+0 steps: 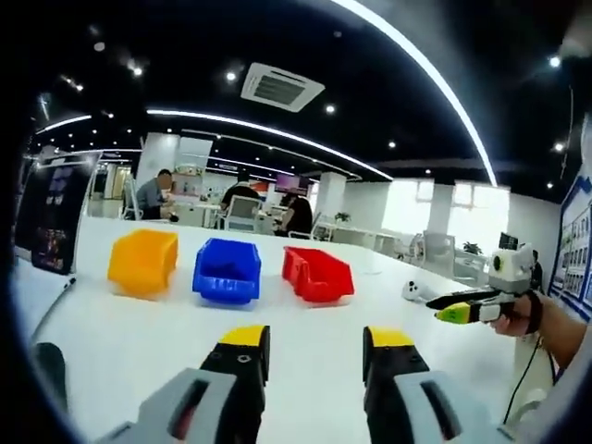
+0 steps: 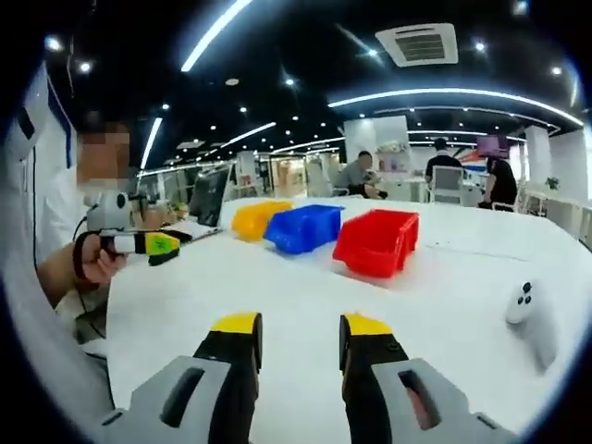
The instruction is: Take apart the toy blocks one by one and place each separated block into its matching bin, sorting the blocks by their type until all the connected pieces are disassembled and separated into the correct bins
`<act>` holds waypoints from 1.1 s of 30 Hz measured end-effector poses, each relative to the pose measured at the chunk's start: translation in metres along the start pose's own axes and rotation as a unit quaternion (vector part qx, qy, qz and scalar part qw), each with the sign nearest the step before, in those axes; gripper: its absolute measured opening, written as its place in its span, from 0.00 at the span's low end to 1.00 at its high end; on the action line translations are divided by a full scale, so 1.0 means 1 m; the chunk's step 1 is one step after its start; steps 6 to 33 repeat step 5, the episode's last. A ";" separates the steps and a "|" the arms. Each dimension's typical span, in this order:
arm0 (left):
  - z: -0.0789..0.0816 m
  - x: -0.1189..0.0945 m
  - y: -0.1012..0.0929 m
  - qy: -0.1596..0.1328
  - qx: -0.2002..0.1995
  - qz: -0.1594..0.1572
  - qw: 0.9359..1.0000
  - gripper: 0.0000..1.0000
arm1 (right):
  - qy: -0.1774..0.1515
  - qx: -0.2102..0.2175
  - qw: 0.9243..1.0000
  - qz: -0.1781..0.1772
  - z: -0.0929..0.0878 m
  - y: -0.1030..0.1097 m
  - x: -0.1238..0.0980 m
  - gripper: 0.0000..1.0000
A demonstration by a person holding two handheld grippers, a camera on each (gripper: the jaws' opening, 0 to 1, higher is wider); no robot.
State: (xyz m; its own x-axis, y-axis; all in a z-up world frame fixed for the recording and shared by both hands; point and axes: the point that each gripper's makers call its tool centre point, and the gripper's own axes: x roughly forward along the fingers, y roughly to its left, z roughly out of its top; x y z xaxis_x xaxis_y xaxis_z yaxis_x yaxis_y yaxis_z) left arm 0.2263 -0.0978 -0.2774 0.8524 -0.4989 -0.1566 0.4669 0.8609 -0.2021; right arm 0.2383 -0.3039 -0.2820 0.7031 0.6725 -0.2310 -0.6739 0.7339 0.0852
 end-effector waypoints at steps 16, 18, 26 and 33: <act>-0.002 0.000 0.000 0.007 -0.016 0.001 1.000 0.41 | -0.014 0.008 1.000 0.009 0.003 0.006 -0.004 0.33; -0.002 0.000 0.000 0.007 -0.016 0.001 1.000 0.41 | -0.014 0.008 1.000 0.009 0.003 0.006 -0.004 0.33; -0.002 0.000 0.000 0.007 -0.016 0.001 1.000 0.41 | -0.014 0.008 1.000 0.009 0.003 0.006 -0.004 0.33; -0.002 0.000 0.000 0.007 -0.016 0.001 1.000 0.41 | -0.014 0.008 1.000 0.009 0.003 0.006 -0.004 0.33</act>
